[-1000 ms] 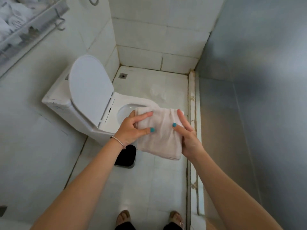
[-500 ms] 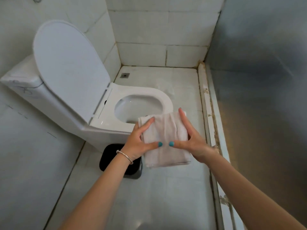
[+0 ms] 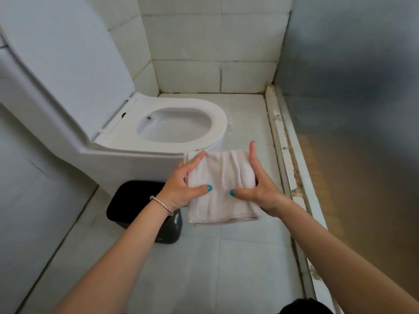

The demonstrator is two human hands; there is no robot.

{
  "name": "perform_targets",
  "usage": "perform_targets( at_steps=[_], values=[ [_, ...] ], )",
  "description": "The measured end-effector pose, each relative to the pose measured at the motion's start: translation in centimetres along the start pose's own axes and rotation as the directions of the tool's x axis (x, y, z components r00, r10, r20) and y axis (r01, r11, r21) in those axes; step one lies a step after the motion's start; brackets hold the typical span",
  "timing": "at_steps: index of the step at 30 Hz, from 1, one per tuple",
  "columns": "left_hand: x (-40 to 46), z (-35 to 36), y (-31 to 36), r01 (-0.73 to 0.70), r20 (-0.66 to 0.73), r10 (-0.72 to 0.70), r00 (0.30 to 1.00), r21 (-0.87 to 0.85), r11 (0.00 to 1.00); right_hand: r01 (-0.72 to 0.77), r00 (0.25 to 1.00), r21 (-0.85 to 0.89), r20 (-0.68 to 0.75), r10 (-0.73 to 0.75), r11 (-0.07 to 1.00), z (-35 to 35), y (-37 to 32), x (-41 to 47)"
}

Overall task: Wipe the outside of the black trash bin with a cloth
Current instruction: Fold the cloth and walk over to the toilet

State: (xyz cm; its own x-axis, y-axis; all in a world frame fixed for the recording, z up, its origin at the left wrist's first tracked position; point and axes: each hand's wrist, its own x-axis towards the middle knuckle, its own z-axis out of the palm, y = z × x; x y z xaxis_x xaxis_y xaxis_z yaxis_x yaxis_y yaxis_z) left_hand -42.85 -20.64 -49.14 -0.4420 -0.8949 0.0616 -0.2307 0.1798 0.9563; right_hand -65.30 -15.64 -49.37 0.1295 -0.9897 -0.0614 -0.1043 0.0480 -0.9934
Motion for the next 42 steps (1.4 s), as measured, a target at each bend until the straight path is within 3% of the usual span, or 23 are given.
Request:
perform_targets(
  at_steps=[7, 17, 24, 33, 42],
  values=[
    [-2.8, 1.6, 1.7, -0.068, 0.012, 0.067, 0.998, 0.067, 0.995, 0.006, 0.999, -0.086, 0.046, -0.002, 0.996, -0.7, -1.0, -3.9],
    [-3.7, 2.0, 1.0, -0.027, -0.011, 0.029, 1.000, 0.122, 0.992, -0.007, 1.000, -0.090, 0.028, 0.010, 0.996, 0.0, -0.9, -4.6],
    [-0.3, 0.7, 0.8, 0.035, -0.043, -0.034, 0.998, 0.019, 0.999, -0.060, 0.997, -0.004, 0.052, 0.060, 0.998, -0.6, -1.4, -0.3],
    [-0.2, -0.2, 2.9, 0.148, -0.004, -0.156, 0.988, -0.290, 0.946, -0.059, 0.997, -0.007, 0.052, 0.060, 0.998, 0.1, -4.0, 0.0],
    [-6.7, -0.7, 4.3, 0.121, 0.014, -0.121, 0.992, -0.232, 0.965, 0.002, 1.000, -0.029, 0.006, -0.002, 1.000, 3.8, -4.5, -6.2]
  ],
)
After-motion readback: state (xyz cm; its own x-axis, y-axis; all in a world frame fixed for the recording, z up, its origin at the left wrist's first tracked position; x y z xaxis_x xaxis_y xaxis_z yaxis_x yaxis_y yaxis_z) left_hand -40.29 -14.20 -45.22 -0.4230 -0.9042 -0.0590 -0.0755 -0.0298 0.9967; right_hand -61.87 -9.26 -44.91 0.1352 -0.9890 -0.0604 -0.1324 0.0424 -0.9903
